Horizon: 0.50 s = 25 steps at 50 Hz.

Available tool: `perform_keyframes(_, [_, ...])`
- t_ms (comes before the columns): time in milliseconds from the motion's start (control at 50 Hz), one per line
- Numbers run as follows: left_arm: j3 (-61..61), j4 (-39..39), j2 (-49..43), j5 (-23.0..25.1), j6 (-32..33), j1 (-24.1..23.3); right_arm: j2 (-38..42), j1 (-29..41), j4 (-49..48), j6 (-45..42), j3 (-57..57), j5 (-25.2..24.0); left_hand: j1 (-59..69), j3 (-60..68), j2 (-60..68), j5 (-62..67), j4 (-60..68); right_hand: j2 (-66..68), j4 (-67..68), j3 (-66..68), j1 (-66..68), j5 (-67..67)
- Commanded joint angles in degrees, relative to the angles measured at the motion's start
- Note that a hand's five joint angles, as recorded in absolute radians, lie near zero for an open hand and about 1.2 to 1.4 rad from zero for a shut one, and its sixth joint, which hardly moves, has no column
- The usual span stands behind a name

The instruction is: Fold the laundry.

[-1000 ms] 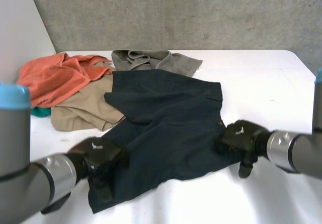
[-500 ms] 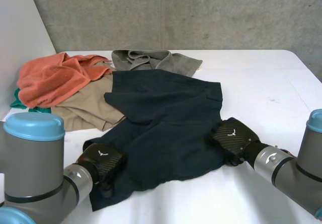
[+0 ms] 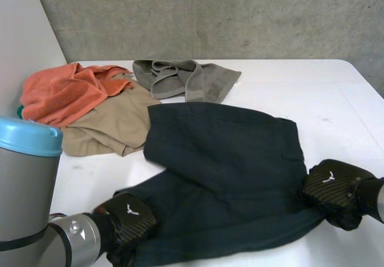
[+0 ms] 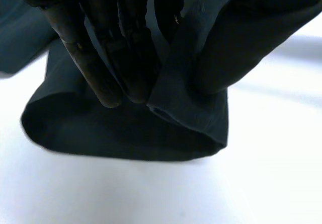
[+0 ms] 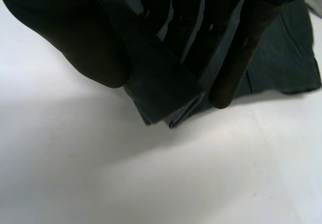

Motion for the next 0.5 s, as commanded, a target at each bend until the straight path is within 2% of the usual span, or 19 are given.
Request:
perform_keyframes(20, [7.2, 1.0, -5.4, -1.8, 0.2, -1.0, 4.3, 0.6, -3.9, 9.0, -3.0, -1.1, 14.9, 11.9, 11.6, 11.9, 11.3, 13.3, 11.7, 12.5, 17.2, 12.4])
perform_keyframes(80, [12.5, 1.2, -8.3, -6.3, 0.4, -1.4, 5.8, 0.6, -5.9, 11.1, -4.6, 0.3, 14.9, 11.9, 11.6, 11.9, 11.3, 13.3, 11.7, 12.5, 17.2, 12.4])
perform_keyframes(160, [20.7, 2.6, -11.4, -9.9, 1.7, -1.3, 8.3, 1.8, -9.7, 12.4, -7.9, 1.4, 14.9, 11.9, 11.6, 11.9, 11.3, 13.3, 11.7, 12.5, 17.2, 12.4])
perform_keyframes(220, [26.2, 5.8, -13.8, -9.7, 2.2, -1.0, 10.1, 3.5, -13.2, 16.9, -10.8, 1.8, 14.9, 11.9, 11.6, 11.9, 11.3, 13.3, 11.7, 12.5, 17.2, 12.4])
perform_keyframes(300, [35.3, 12.3, -18.7, -9.2, 2.5, 0.0, 13.9, 6.0, -21.1, 28.2, -16.5, 3.0, 14.9, 11.9, 11.6, 11.9, 11.3, 13.3, 11.7, 12.5, 17.2, 12.4])
perform_keyframes(320, [39.3, 14.6, -21.2, -9.3, 2.8, 0.3, 15.8, 7.0, -24.6, 32.4, -18.5, 3.9, 14.9, 11.9, 11.6, 11.9, 11.3, 13.3, 11.7, 12.5, 17.2, 12.4])
perform_keyframes(400, [50.0, 19.3, -29.0, -9.9, 3.1, 1.1, 21.1, 9.5, -32.6, 39.4, -23.9, 8.1, 14.9, 11.9, 11.6, 11.9, 11.3, 13.3, 11.7, 12.5, 17.2, 12.4])
perform_keyframes(500, [61.8, 19.5, -38.8, -10.7, 4.9, 1.7, 27.2, 12.4, -38.1, 40.3, -29.3, 13.3, 14.9, 11.9, 11.6, 11.9, 11.3, 13.3, 11.7, 12.5, 17.2, 12.4])
